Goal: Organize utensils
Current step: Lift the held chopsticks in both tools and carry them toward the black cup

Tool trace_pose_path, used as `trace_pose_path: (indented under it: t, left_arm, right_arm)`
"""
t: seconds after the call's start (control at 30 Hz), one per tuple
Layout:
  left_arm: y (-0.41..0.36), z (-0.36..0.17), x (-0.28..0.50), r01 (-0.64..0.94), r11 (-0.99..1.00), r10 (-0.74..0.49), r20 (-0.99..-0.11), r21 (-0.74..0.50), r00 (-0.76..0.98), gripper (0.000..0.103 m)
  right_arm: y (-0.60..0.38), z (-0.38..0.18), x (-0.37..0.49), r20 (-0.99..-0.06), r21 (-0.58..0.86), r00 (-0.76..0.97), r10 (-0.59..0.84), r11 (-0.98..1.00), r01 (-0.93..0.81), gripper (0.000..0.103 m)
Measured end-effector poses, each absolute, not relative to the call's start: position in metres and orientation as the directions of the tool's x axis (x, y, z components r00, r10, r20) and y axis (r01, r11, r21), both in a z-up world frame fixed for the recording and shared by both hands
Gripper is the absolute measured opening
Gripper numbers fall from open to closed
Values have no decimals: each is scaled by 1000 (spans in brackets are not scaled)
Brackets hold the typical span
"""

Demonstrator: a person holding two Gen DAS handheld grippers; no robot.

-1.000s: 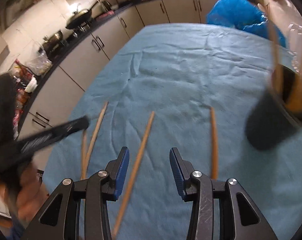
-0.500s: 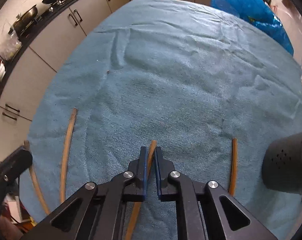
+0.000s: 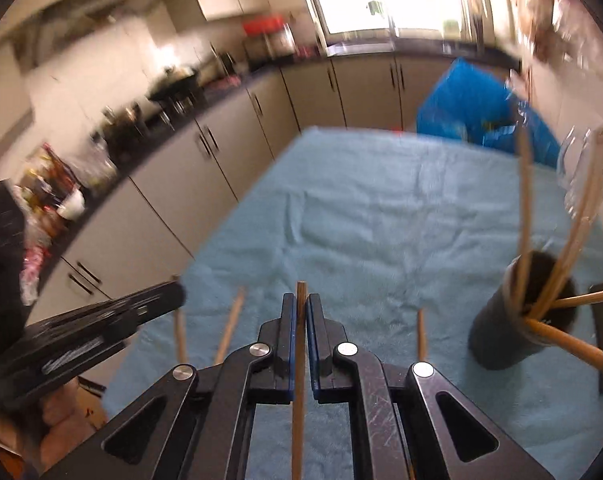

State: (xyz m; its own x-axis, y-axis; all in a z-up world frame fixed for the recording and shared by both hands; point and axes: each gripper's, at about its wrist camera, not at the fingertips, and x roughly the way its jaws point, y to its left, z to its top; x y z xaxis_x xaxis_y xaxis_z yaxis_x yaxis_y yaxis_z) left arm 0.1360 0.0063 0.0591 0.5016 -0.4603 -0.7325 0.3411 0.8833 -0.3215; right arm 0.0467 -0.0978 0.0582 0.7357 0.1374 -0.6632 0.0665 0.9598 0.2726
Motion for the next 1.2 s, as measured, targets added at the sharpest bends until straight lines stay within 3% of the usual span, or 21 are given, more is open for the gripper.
trace_pose_path:
  t: [0.3,1.2]
  left_arm:
    - [-4,98,101,393,879,-466,-660,-269,589,7]
    - [-7,107,90,402,877,-470,-643,-263,605,7]
  right_arm:
    - [-98,101,-8,-472,263,877,90,964,43,5]
    - [-125,114,-50,-393,319,919,41,943,94,5]
